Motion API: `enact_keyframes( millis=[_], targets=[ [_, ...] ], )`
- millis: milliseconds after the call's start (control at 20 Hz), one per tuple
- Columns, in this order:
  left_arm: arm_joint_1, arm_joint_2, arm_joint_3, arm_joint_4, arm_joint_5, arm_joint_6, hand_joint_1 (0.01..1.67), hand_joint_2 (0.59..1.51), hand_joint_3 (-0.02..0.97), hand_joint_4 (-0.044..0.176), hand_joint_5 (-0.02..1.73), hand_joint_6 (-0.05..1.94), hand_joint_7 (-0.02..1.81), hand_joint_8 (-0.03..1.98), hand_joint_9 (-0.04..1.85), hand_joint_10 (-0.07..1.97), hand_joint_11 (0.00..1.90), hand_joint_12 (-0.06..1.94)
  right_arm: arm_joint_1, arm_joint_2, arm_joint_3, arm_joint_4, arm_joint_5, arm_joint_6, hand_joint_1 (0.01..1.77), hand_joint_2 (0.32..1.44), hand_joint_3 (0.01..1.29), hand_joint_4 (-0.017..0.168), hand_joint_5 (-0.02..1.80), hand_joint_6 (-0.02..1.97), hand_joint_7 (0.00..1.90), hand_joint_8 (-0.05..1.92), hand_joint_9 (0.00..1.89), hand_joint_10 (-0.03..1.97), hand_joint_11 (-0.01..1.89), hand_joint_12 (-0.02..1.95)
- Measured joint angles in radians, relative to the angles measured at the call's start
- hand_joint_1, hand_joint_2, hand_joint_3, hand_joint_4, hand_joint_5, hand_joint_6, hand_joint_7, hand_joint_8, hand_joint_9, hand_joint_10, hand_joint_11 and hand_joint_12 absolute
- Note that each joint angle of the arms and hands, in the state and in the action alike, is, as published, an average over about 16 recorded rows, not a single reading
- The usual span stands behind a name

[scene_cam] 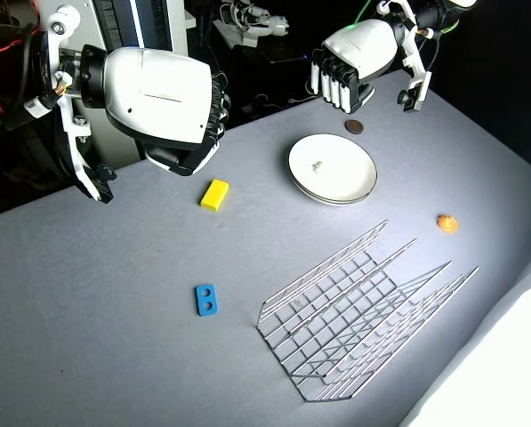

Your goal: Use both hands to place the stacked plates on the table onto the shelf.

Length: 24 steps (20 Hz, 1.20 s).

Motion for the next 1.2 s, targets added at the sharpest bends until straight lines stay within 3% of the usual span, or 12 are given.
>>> enact_keyframes(
  millis=[200, 400, 500, 600, 700, 1200],
  targets=[
    [0.0, 0.0, 0.0, 0.001, -0.001, 0.0, 0.12, 1.139, 0.053, 0.017, 0.4, 0.5, 0.48, 0.5, 0.49, 0.5, 0.55, 0.53, -0.001, 0.0, -0.001, -0.001, 0.0, 0.0, 0.21, 1.14, 0.04, 0.017, 0.52, 0.6, 0.56, 0.55, 0.59, 0.57, 0.65, 0.54],
    [-0.001, -0.001, -0.001, 0.001, -0.001, 0.001, 0.1, 1.129, 0.045, 0.011, 0.3, 0.37, 0.36, 0.36, 0.37, 0.37, 0.41, 0.39, -0.003, 0.0, -0.002, -0.002, 0.0, 0.0, 0.21, 1.12, 0.04, 0.012, 0.39, 0.45, 0.42, 0.41, 0.44, 0.43, 0.49, 0.4],
    [-0.001, -0.001, -0.002, 0.0, 0.0, 0.001, 0.05, 1.108, 0.042, -0.004, 0.16, 0.18, 0.2, 0.18, 0.21, 0.19, 0.24, 0.2, -0.005, 0.0, -0.004, -0.004, -0.001, 0.0, 0.24, 1.1, 0.03, 0.0, 0.24, 0.26, 0.26, 0.23, 0.28, 0.24, 0.31, 0.21],
    [-0.002, -0.002, -0.004, 0.001, -0.002, 0.002, 0.02, 1.102, 0.022, -0.006, 0.04, 0.02, 0.06, 0.02, 0.07, 0.03, 0.09, 0.03, -0.007, 0.0, -0.006, -0.006, -0.001, -0.002, 0.33, 1.08, 0.02, -0.003, 0.1, 0.09, 0.11, 0.07, 0.12, 0.07, 0.15, 0.05],
    [-0.003, -0.002, -0.004, 0.003, -0.004, 0.002, 0.02, 1.1, 0.023, -0.003, 0.01, -0.01, 0.02, 0.0, 0.02, 0.0, 0.02, -0.01, -0.009, 0.0, -0.007, -0.007, -0.001, -0.005, 0.46, 1.06, 0.02, 0.0, 0.03, 0.02, 0.03, 0.01, 0.03, 0.01, 0.04, 0.0],
    [-0.007, -0.002, 0.002, 0.031, -0.012, -0.044, 0.02, 1.089, 0.023, -0.007, 0.02, -0.01, 0.02, -0.01, 0.02, 0.01, 0.02, -0.02, -0.018, -0.002, -0.014, -0.011, 0.004, -0.018, 1.11, 0.97, 0.02, -0.002, 0.02, 0.02, 0.02, 0.01, 0.02, 0.01, 0.02, -0.01]
  ],
)
